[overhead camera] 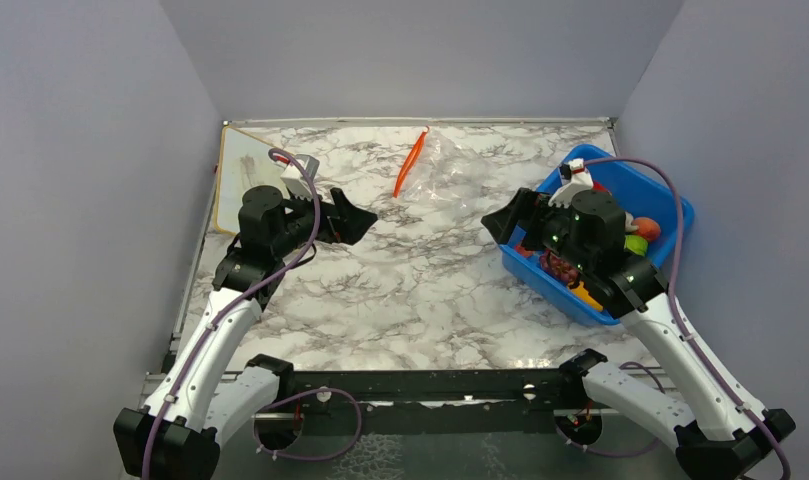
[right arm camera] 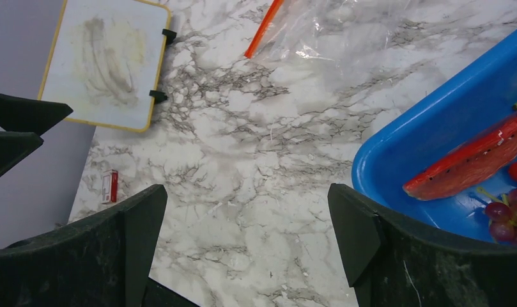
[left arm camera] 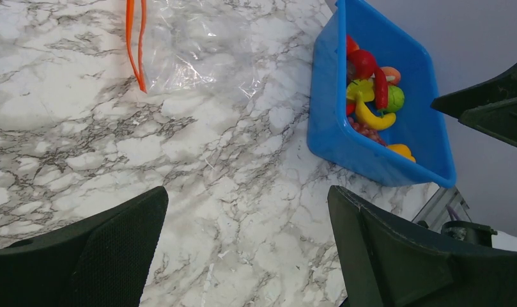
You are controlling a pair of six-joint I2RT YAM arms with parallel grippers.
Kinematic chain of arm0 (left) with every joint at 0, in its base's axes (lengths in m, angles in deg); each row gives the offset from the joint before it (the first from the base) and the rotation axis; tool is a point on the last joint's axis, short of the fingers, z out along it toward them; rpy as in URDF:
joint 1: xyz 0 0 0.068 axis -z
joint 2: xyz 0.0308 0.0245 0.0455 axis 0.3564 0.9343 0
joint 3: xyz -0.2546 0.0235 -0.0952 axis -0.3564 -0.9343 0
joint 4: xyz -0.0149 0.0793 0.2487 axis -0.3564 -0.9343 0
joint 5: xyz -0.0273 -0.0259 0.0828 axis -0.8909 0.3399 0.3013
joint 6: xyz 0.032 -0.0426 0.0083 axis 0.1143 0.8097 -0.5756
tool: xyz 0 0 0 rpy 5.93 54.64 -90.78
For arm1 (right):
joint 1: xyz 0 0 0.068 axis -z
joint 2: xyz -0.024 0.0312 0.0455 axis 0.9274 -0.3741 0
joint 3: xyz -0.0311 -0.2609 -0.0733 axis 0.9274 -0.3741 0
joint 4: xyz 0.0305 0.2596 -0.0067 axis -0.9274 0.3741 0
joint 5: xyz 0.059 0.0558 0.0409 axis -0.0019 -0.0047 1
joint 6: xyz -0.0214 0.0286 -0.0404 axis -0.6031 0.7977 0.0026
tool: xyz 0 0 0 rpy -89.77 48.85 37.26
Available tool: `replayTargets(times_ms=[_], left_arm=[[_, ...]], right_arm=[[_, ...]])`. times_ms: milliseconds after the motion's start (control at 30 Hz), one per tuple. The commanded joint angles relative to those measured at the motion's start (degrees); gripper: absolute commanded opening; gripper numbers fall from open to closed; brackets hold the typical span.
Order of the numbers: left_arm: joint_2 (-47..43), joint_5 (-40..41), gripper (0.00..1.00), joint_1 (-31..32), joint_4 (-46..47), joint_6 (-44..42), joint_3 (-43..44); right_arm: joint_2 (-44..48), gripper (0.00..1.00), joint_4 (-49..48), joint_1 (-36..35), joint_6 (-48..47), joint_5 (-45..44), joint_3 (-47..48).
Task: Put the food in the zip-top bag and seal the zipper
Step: Pick up the zipper food storage bag at the center of the board.
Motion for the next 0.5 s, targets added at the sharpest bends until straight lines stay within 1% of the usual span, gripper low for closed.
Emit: replayTargets(times_ms=[0, 333, 400, 467], left_arm=[[-0.4, -0.8, 0.99, -0.4, 1.4, 0.7, -0.2], [3.9, -2.1, 0.99, -0.4, 7.1, 4.4, -0.2], [5.1, -1.3, 0.99, -0.4, 7.6, 4.1, -0.1], [6.4, 1.2, 0.99, -0.4, 7.9, 2.5, 0.4]], right_arm=[[0.7, 1.00, 0.3, 0.4, -0.3, -1.5, -0.4], [1.3, 1.00, -0.2, 0.4, 0.2, -1.0, -0.7], [1.4, 1.00, -0.2, 0.4, 0.2, -0.8, -0.8], [1.6, 1.00, -0.3, 0.4, 0.1, -0.5, -0.9]])
